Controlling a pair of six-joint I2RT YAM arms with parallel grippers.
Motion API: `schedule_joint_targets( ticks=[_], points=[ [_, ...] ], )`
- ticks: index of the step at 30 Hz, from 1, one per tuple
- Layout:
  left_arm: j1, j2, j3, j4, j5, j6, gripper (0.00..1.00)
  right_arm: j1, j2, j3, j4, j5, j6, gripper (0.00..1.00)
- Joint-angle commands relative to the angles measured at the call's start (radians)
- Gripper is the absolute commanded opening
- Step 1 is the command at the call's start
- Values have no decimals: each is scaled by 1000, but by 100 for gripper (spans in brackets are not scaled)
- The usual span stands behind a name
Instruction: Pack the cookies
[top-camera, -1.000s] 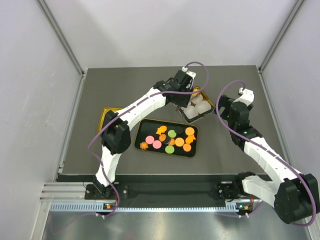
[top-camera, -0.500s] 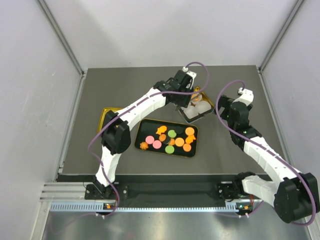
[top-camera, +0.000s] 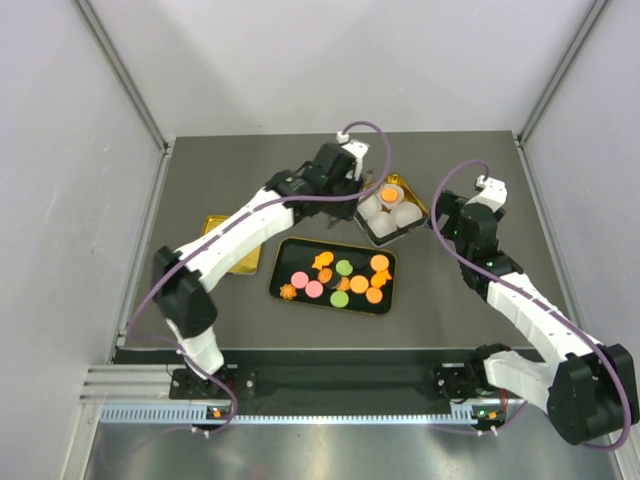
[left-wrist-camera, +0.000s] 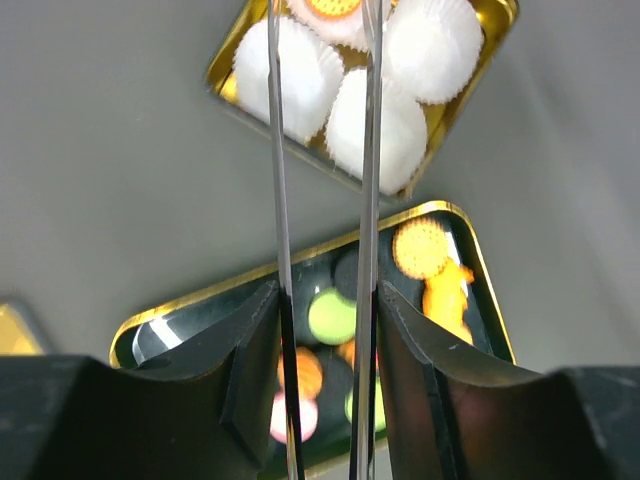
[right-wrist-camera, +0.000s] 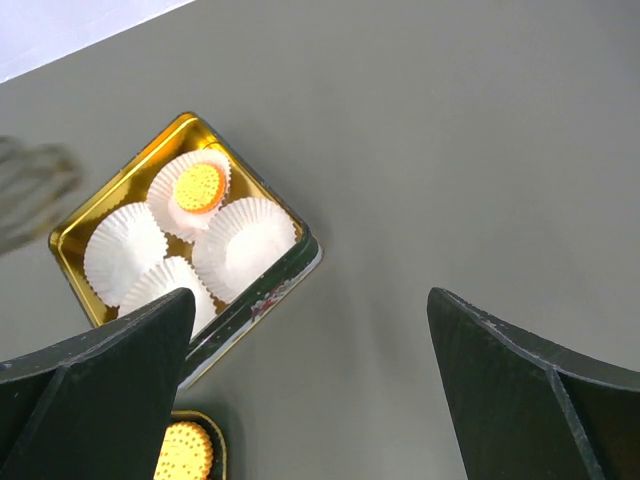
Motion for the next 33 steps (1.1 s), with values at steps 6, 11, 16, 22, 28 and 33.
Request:
schedule_joint_targets(
  ticks=[6,11,16,22,28,33],
  points=[
    [1,-365,-318,-56,-18,-42,45,-10,20,7,28,-33,7,100],
    [1,-477,-436,-132,1,-43,46,-10,34,7,33,-36,5,100],
    [1,-545,-501,-176,33,-57,47,-9,45,12,33,-44,7,100],
    [1,-587,-553,-224,56,-63,48,-10,49,12,33,-53,5,100],
    [1,-612,-591,-253,96,-69,48,-10,59,13,36,-55,7,100],
    [1,-617,-617,-264,133,-74,48,-10,66,16,36,-58,5,100]
  ],
)
